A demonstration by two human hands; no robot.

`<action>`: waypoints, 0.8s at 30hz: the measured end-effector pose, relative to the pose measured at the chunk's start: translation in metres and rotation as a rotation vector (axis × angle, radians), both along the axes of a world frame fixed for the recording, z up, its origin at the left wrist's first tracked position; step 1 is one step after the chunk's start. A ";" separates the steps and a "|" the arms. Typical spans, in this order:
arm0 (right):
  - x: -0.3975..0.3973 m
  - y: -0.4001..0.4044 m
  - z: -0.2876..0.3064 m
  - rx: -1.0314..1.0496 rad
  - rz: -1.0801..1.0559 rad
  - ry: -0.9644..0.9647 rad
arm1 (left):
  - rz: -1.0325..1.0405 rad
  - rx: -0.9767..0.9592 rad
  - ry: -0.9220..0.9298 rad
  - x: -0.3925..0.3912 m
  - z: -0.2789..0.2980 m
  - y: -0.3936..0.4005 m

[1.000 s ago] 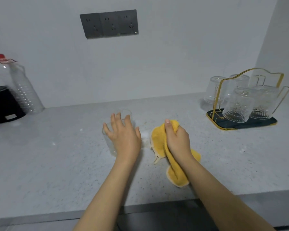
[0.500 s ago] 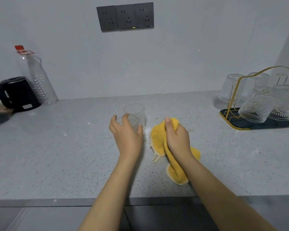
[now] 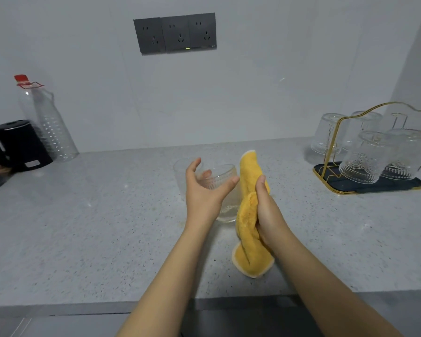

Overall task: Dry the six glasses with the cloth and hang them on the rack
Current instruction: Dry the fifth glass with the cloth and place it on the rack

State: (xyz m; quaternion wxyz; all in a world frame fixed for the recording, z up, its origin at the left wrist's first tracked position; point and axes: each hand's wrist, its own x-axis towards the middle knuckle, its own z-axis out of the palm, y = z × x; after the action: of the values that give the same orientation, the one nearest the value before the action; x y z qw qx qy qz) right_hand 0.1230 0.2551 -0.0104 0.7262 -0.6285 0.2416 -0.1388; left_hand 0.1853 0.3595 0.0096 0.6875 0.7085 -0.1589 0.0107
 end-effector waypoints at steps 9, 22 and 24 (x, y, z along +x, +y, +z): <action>-0.001 -0.033 0.004 -0.472 0.021 -0.226 | -0.176 -0.067 0.201 0.009 -0.001 -0.067; 0.020 -0.045 -0.021 -0.622 0.000 -0.376 | -0.200 -0.138 0.329 0.019 -0.018 -0.086; 0.021 -0.043 -0.019 -0.669 0.003 -0.396 | -0.200 -0.146 0.330 0.020 -0.015 -0.085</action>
State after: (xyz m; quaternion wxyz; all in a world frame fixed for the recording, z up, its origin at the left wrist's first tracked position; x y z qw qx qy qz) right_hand 0.1440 0.2123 -0.0295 0.5140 -0.7920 0.0374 -0.3273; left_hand 0.2050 0.2748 -0.0055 0.7513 0.6298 -0.1124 -0.1623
